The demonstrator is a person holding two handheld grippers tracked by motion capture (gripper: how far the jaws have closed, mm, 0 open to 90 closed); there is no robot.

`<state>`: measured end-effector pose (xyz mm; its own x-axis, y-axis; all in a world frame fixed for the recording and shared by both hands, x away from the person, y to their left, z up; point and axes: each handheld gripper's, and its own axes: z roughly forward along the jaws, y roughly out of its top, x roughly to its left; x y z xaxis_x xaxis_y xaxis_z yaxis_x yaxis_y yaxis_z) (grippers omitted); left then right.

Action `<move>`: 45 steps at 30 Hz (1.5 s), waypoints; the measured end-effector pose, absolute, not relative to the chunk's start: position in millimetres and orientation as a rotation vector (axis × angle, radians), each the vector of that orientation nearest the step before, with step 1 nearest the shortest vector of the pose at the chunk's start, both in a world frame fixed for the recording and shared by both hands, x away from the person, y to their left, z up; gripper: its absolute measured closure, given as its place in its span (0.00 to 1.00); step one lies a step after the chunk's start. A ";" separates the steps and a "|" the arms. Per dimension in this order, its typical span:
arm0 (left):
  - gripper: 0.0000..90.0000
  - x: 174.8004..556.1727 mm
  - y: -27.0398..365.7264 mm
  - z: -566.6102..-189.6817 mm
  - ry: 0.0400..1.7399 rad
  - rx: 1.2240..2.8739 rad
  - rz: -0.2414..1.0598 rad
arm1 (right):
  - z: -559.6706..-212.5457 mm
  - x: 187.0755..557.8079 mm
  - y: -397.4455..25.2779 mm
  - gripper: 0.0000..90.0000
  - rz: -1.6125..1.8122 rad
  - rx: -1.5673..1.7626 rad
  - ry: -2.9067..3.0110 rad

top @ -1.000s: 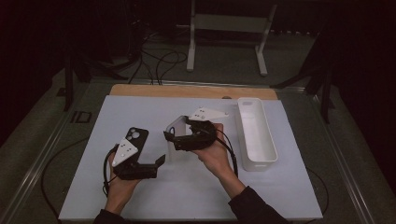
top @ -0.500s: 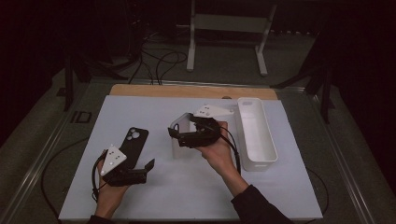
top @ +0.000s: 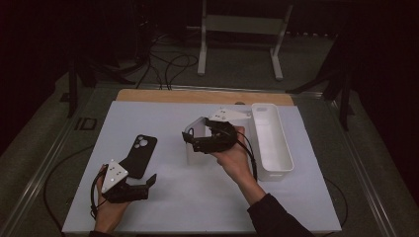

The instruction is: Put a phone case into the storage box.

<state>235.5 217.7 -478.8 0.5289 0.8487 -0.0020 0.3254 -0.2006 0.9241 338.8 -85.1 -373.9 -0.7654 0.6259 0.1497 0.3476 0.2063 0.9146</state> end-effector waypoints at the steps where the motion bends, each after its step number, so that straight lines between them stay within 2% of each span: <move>1: 0.00 235.5 219.1 -479.7 0.987 1.768 0.655 | -374.0 339.5 -85.7 0.18 1.581 0.925 2.226; 45: 0.00 238.8 223.1 -487.0 1.039 1.774 0.673 | -357.7 387.5 -120.7 0.18 1.512 1.045 2.091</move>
